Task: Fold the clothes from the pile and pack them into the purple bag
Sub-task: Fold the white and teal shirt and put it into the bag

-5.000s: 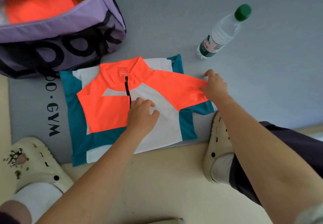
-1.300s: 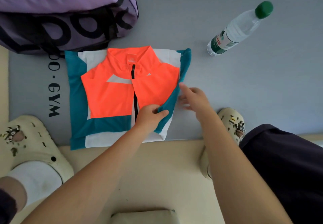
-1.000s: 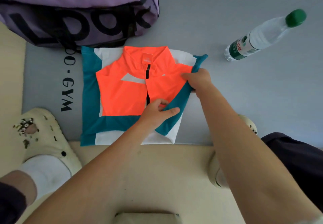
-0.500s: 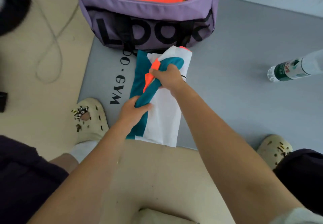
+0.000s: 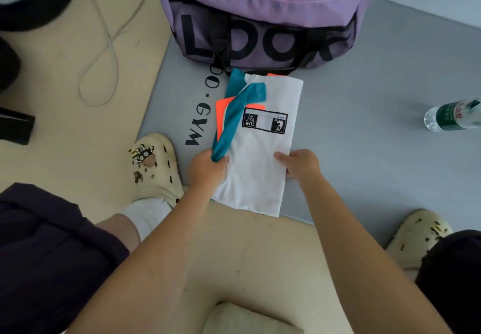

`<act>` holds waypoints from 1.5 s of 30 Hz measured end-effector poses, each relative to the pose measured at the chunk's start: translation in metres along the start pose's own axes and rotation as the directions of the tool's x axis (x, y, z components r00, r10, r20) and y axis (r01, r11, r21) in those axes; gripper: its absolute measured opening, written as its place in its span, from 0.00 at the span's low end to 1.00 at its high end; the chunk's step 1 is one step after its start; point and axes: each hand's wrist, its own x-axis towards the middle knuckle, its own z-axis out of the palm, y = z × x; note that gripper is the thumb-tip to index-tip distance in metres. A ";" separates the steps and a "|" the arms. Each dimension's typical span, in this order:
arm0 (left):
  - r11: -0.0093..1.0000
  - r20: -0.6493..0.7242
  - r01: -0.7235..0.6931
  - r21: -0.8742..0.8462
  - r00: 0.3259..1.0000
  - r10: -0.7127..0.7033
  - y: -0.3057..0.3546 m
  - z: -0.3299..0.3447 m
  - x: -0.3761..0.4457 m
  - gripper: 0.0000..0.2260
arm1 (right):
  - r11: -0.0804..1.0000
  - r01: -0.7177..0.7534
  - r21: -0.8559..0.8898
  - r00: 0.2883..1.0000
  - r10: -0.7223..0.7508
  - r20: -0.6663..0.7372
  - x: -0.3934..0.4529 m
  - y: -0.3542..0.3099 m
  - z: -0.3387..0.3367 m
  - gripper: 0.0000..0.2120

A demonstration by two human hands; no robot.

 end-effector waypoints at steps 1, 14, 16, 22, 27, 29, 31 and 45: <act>1.000 0.012 0.004 0.011 1.000 -0.004 -0.002 -0.002 0.001 0.10 | 1.000 -0.002 0.023 1.000 0.001 0.012 -0.002 0.002 0.003 0.15; 0.754 0.286 -0.328 0.569 0.939 0.192 0.094 0.006 -0.018 0.15 | 0.861 0.282 -0.423 0.948 -0.317 -0.013 0.049 0.000 -0.097 0.09; 0.730 -0.001 -0.452 0.513 0.850 0.527 0.120 0.018 -0.020 0.08 | 0.719 0.324 -0.615 0.817 -0.540 -0.201 0.053 -0.009 -0.103 0.12; 0.293 0.430 -0.808 0.512 0.536 0.726 0.132 0.057 -0.015 0.15 | 0.641 0.369 -0.673 0.724 -0.653 -0.224 0.037 0.016 -0.096 0.19; 0.419 0.402 -0.693 0.586 0.698 0.592 0.091 0.059 -0.029 0.19 | 0.721 0.301 -0.624 0.729 -0.596 -0.336 0.029 0.069 -0.100 0.17; 0.423 0.306 -0.680 0.599 0.683 0.664 0.081 0.059 -0.031 0.18 | 0.734 0.295 -0.612 0.714 -0.595 -0.369 0.027 0.077 -0.097 0.18; 0.391 0.215 -0.690 0.609 0.618 0.756 0.082 0.063 -0.030 0.14 | 0.702 0.324 -0.634 0.706 -0.626 -0.333 0.024 0.081 -0.093 0.21; 0.653 0.137 -0.553 0.518 0.807 0.574 0.099 0.071 0.017 0.29 | 0.802 0.171 -0.573 0.789 -0.460 -0.407 0.032 0.111 -0.151 0.29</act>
